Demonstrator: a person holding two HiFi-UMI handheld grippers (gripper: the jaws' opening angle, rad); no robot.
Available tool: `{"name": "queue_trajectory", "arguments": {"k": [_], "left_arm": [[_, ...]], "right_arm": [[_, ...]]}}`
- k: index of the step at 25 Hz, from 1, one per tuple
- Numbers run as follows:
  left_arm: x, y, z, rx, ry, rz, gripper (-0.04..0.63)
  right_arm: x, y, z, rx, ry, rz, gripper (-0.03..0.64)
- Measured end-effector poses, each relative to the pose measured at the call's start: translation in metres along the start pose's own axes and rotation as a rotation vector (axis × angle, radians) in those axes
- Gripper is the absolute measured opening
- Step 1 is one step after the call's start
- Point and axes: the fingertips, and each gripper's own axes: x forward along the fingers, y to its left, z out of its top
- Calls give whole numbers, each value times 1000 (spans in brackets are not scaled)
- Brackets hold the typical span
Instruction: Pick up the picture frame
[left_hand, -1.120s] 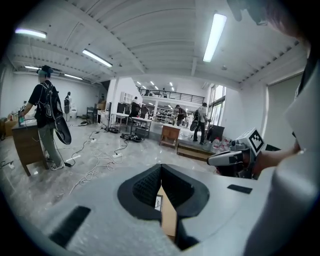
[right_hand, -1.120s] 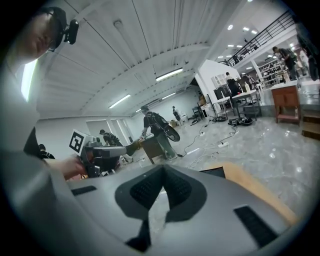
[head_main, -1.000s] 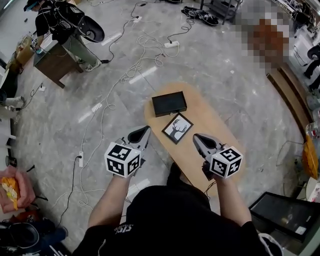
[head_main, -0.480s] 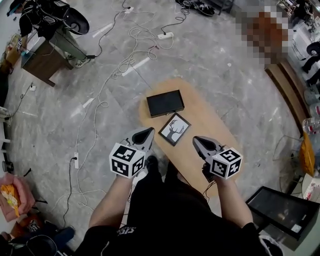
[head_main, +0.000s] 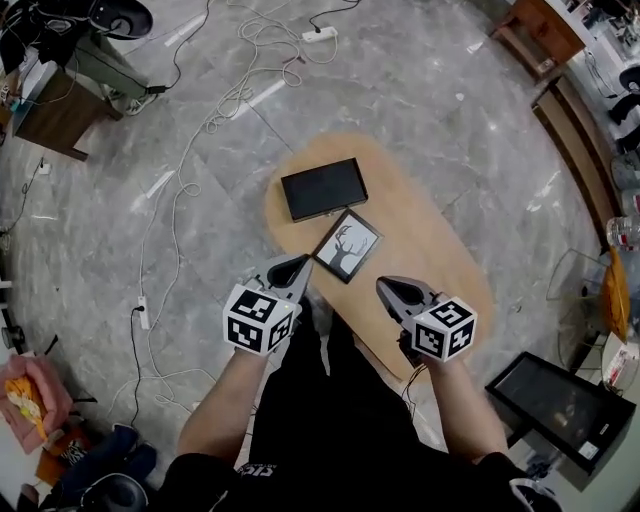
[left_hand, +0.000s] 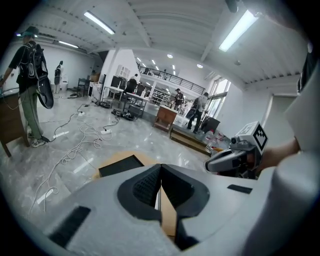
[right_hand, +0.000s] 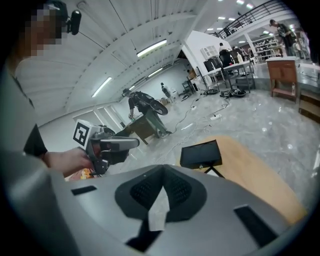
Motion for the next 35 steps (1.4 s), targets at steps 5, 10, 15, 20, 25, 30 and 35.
{"name": "queue_trajectory", "arguments": {"k": [5,10,15,20,25,30,35], "left_arm": [[28,26,-30,-30,50,13,9],[55,44,-62,-44,113,8,9],[88,55,-98,-41,177,-19,9],[127,62,-133,-35,214,-48,9],[155,74,-165,13,256,-57,10],[173,99,-203,-46,315,-24,65],[190,113,-229,-88,373,-26,108]], "right_arm": [[30,-28,-28,33,53,-9,5],[56,-53,-56,78,87,-23,5],[91,-68,-84,123,119,-26,5],[122,-88,-117,148,160,-25,5],[148,-109,-152,171,196,-59,5],[167,-129,-183,197,208,-131,16],[179,-153,-210,292,262,-201,92]]}}
